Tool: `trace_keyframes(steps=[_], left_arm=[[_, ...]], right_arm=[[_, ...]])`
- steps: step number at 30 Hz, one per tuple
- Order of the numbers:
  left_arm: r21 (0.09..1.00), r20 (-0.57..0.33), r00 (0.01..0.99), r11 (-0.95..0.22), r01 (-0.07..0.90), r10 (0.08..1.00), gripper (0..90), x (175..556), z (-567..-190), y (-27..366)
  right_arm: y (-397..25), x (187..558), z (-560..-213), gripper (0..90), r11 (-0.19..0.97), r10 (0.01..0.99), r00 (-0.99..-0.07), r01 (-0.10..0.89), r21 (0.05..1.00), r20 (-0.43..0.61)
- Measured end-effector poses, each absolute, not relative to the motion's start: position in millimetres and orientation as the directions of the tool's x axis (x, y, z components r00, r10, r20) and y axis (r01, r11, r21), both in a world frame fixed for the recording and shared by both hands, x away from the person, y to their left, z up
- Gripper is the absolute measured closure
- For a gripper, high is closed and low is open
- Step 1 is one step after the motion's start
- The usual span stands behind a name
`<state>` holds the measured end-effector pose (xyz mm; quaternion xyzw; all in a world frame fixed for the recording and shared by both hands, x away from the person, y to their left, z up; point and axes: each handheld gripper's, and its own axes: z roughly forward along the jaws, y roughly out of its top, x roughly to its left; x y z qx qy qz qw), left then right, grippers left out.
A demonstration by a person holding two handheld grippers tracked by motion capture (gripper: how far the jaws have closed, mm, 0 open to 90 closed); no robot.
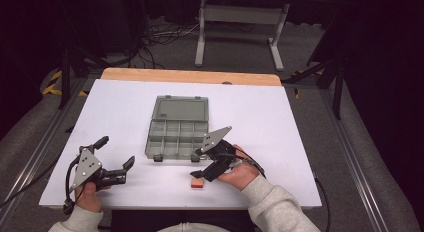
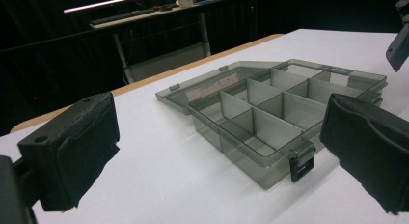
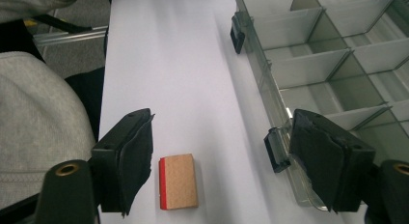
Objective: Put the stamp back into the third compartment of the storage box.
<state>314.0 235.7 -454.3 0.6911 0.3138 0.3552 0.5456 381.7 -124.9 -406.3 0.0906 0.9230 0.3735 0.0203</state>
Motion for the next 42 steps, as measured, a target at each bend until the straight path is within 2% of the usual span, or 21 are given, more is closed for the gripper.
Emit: trace_keyframes(steps=[23,42], left_arm=[[0.977,0.147,0.552,-0.207,0.048,0.821,1.2,313.9,-454.4,235.5],[0.977,0.148,0.552,-0.209,0.049,0.821,1.2,313.9,-454.5,235.6]], right_arm=[[-108.9,374.9,-413.6,27.1,0.817,0.131,-0.990,0.133,0.561,0.043],[-102.4,369.4,-422.9,29.8,0.873,0.133,-0.990,0.141,0.466,0.051]])
